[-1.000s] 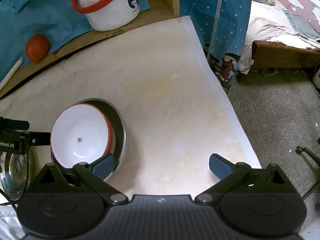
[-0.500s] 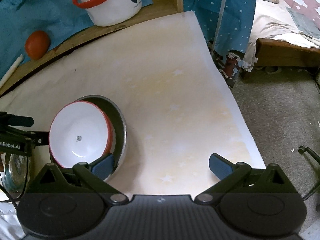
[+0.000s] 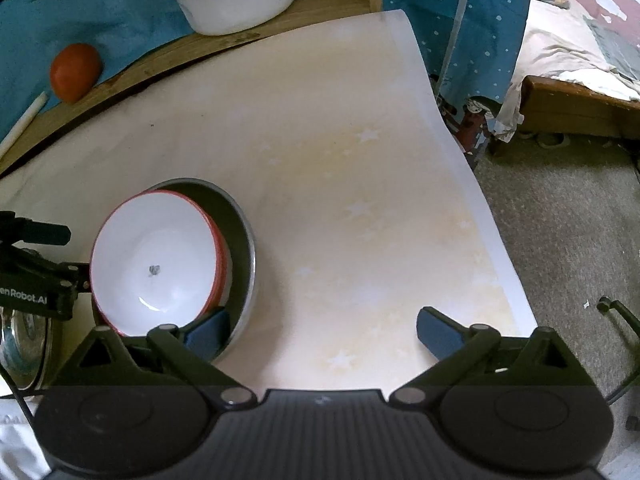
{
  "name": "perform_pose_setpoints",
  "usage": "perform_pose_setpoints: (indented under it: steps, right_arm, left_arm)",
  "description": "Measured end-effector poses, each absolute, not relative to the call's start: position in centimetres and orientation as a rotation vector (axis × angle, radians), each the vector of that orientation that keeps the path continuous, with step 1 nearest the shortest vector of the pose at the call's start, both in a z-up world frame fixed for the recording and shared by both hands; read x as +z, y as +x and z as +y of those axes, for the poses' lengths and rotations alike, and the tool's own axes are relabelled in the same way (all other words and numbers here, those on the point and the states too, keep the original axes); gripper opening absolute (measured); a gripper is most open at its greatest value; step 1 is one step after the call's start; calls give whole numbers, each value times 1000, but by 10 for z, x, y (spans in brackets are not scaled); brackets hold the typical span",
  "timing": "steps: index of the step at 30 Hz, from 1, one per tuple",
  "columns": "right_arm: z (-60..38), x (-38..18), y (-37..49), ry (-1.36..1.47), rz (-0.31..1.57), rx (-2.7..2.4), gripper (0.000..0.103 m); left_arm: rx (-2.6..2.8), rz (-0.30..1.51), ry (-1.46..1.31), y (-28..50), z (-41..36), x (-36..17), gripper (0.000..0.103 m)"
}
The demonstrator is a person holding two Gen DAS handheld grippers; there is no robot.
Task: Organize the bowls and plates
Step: 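Move both grippers to the steel bowl rim and close them on it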
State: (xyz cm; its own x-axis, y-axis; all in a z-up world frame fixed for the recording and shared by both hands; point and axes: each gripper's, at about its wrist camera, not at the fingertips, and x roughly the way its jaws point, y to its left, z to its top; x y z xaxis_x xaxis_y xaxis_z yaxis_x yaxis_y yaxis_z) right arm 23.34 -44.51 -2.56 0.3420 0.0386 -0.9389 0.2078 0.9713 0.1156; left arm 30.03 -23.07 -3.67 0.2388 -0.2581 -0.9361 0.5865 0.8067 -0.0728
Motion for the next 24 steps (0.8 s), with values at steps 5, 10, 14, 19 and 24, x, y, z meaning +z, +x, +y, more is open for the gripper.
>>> perform_pose_setpoints:
  steps: [5, 10, 14, 19, 24]
  right_arm:
    - [-445, -25, 233, 245, 1207, -75, 86]
    - [-443, -22, 232, 263, 1193, -31, 73]
    - [-443, -22, 230, 280, 1182, -10, 65]
    - [-445, -22, 227, 338, 1164, 29, 50]
    - [-446, -22, 225, 375, 1149, 75, 33]
  left_arm:
    - [-602, 1194, 305, 299, -230, -36, 90]
    - [-627, 1196, 274, 297, -225, -35, 79]
    - [-643, 1194, 257, 295, -223, -32, 69]
    - [-690, 1201, 203, 292, -222, -29, 45]
    - [-733, 1200, 175, 287, -224, -28, 24]
